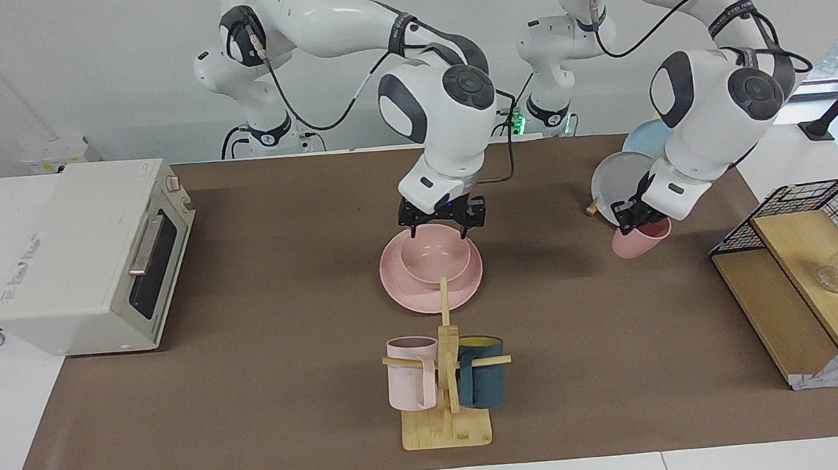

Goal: Organize tableware
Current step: 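Carry the pink cup with the left gripper over the bowl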

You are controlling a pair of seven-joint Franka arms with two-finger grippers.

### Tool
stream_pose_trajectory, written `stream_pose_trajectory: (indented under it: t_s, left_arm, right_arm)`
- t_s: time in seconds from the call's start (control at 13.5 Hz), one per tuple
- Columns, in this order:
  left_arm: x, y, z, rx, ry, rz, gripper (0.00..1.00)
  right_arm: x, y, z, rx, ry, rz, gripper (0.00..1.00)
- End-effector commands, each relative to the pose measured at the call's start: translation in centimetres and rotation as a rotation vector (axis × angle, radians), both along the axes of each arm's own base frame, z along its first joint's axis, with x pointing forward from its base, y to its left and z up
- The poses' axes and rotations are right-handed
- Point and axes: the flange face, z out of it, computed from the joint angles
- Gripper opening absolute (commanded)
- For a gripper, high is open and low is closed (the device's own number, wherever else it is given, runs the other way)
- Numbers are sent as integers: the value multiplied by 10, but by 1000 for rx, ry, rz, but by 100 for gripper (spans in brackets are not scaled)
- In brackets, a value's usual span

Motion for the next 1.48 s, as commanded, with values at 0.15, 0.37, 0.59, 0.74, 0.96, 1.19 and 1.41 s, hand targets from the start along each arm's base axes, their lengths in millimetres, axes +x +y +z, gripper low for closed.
stream_pose_trajectory:
  t_s: [0.15,0.37,0.59,0.74,0.96,1.19,1.41]
  left_arm:
    - [-34,-121,50,-19,22,96,0]
    - [-68,-206,55,-45,11,152,0]
    - [-103,-278,51,-60,-14,194,0]
    - [-112,-317,22,-42,1,220,0]
    - [-107,-347,3,-46,0,233,0]
    - [-109,-361,-18,-31,-18,224,0]
    - [-102,-362,-35,-29,-18,232,0]
  right_arm:
    - [20,-144,68,26,21,-5,100]
    - [27,-247,83,43,53,-27,100]
    - [-5,-321,86,65,104,-13,100]
    - [-21,-344,106,70,84,18,100]
    - [-26,-414,111,77,97,19,100]
    - [-34,-440,102,83,116,10,100]
    - [-42,-442,114,84,105,3,100]
